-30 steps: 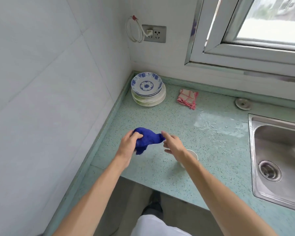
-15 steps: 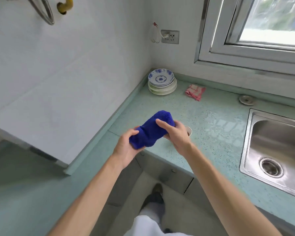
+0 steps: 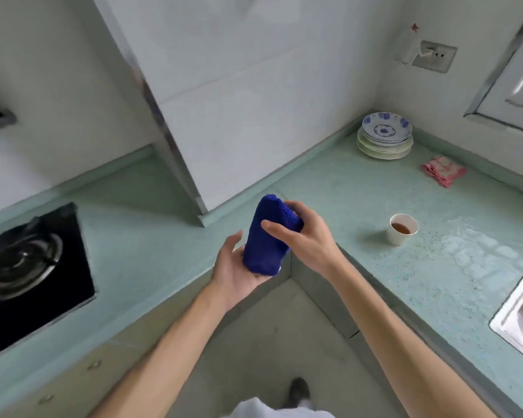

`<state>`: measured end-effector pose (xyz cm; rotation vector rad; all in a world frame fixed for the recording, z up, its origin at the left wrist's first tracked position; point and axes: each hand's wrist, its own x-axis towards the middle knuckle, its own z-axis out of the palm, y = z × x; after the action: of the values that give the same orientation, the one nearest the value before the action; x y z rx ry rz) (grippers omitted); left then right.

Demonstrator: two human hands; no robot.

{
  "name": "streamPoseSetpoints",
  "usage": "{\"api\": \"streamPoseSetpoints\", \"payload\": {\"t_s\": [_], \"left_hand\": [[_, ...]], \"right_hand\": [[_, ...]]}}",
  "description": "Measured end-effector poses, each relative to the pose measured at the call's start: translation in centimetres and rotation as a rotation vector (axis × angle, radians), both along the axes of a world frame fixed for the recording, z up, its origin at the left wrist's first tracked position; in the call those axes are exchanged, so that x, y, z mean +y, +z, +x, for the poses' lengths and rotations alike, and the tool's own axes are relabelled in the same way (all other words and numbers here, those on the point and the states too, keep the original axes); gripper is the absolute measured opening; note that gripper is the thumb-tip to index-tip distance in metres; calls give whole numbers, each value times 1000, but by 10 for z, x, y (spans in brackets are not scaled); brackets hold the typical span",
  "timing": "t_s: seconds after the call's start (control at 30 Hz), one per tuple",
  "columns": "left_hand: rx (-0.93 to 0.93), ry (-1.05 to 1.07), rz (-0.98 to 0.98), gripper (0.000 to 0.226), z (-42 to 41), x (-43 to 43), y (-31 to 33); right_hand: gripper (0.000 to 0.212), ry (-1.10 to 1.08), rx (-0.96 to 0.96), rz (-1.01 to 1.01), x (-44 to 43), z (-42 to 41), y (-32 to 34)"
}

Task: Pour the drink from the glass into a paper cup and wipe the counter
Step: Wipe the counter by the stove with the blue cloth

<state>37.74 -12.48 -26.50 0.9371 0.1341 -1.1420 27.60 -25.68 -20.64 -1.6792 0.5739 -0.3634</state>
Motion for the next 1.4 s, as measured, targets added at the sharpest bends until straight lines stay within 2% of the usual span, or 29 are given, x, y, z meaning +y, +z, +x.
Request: {"api": "streamPoseSetpoints", "payload": {"t_s": [0.3, 0.6, 0.83, 1.17, 1.4], "left_hand": [[58, 387, 6, 58, 28, 217, 3], [12, 714, 4, 59, 24, 458, -5], [-5, 942, -17, 62, 23, 598, -10], [6, 1052, -7, 42, 76, 711, -31], [-63, 1070, 146, 30, 148, 823, -28]], "right_hand": [[35, 386, 2, -4, 190, 77, 9], [47, 758, -6, -151, 430, 133, -8], [63, 955, 18, -133, 571, 162, -10], [41, 1103, -41, -171, 705, 249, -23], [43, 1158, -77, -112, 823, 328, -54]]}}
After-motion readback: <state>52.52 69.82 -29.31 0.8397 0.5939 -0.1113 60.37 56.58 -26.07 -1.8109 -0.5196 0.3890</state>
